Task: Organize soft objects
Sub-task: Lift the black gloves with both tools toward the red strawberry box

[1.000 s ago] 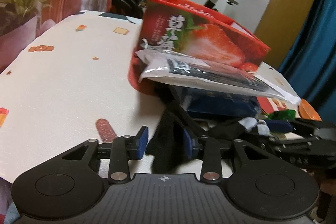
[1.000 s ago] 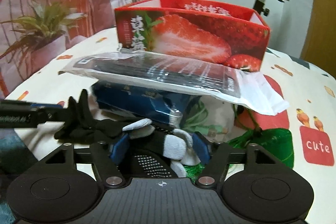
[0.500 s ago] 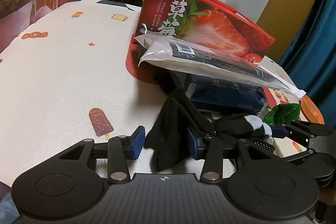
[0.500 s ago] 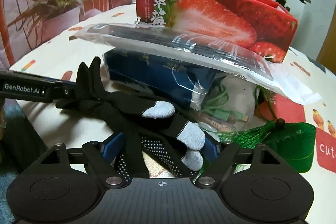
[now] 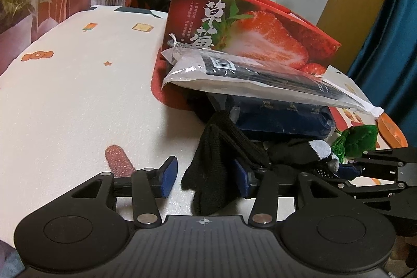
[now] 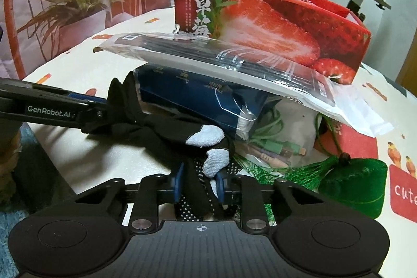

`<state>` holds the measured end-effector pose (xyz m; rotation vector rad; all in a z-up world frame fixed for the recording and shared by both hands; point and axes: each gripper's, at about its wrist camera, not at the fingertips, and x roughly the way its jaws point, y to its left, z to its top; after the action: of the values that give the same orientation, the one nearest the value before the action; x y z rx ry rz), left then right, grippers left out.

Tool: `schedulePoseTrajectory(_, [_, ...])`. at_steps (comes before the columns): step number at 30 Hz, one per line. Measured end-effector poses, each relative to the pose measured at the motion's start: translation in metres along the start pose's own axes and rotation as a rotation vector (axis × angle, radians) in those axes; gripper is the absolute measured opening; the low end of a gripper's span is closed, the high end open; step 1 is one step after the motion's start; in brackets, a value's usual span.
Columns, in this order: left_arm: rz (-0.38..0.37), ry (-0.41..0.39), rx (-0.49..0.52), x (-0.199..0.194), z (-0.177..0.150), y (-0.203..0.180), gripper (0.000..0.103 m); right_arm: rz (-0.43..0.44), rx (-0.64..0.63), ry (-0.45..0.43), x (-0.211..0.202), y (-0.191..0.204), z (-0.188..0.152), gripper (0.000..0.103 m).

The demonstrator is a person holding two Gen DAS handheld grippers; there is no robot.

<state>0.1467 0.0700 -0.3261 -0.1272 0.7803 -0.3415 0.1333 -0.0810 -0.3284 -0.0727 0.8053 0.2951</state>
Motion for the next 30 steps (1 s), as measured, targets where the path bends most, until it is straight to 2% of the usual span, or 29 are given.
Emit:
schedulePoseTrajectory(5, [0.001,-0.004,0.032,0.001,-0.001,-0.005,0.05,-0.001,-0.008,-0.002,0.001,0.0,0.0,0.021])
schedulePoseTrajectory(7, [-0.003,-0.003,0.044,0.001,-0.002,-0.005,0.025,-0.002,-0.009,-0.001,0.001,0.0,0.0,0.021])
schedulePoseTrajectory(9, [-0.03,0.006,0.051,0.0,-0.003,-0.006,0.016,-0.002,-0.01,0.0,0.001,0.001,0.001,0.02])
schedulePoseTrajectory(13, [-0.037,0.005,0.075,-0.002,-0.006,-0.011,0.013,-0.004,-0.005,0.0,-0.001,0.0,0.002,0.016])
schedulePoseTrajectory(19, [-0.05,-0.032,0.071,-0.017,-0.003,-0.013,0.013,0.001,0.006,-0.035,-0.017,-0.001,0.006,0.014])
schedulePoseTrajectory(30, [-0.079,-0.148,0.117,-0.059,0.012,-0.034,0.013,-0.007,0.004,-0.174,-0.069,-0.004,0.018,0.014])
